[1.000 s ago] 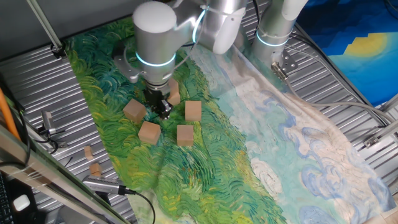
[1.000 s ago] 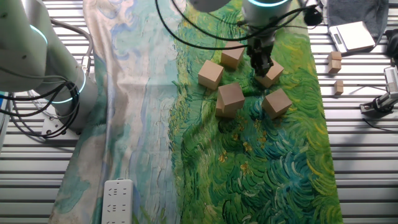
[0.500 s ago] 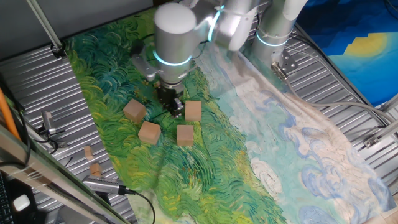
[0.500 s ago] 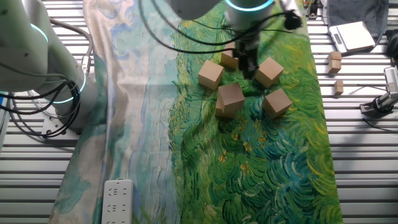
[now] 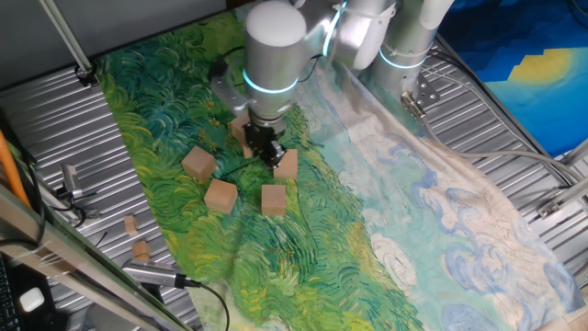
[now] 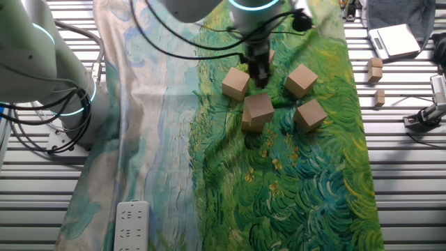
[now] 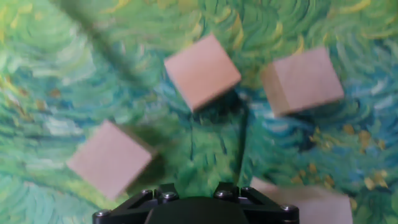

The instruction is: Stack the blocks into a pyramid shape

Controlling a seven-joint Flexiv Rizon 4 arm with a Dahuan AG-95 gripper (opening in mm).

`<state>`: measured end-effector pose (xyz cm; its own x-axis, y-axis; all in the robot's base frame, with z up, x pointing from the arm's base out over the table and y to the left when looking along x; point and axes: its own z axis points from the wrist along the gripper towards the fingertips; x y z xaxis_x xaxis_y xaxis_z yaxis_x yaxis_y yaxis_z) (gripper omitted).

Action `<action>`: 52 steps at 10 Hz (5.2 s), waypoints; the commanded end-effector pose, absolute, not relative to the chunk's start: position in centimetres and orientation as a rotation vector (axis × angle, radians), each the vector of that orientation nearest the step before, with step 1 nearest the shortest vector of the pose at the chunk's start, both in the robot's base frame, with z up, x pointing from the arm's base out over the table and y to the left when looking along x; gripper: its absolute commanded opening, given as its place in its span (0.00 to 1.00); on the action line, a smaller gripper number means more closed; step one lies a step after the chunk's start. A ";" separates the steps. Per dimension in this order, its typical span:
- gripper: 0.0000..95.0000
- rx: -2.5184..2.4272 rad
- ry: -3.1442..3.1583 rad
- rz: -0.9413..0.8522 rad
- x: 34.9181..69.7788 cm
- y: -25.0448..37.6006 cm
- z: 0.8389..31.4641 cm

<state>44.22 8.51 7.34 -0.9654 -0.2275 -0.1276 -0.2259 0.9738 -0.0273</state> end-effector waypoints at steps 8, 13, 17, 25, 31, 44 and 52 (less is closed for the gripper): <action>0.60 -0.366 3.004 -0.036 42.3 8.0 7.5; 0.60 -0.362 3.000 -0.035 42.2 7.9 7.8; 0.60 -0.534 2.970 -0.063 42.2 7.9 7.8; 0.60 -1.242 2.755 -0.081 42.2 7.9 7.8; 0.60 -1.412 2.679 -0.067 42.2 7.9 7.8; 0.60 -1.484 2.687 0.105 43.5 3.8 9.0; 0.60 -1.737 2.587 -0.030 45.9 3.8 13.0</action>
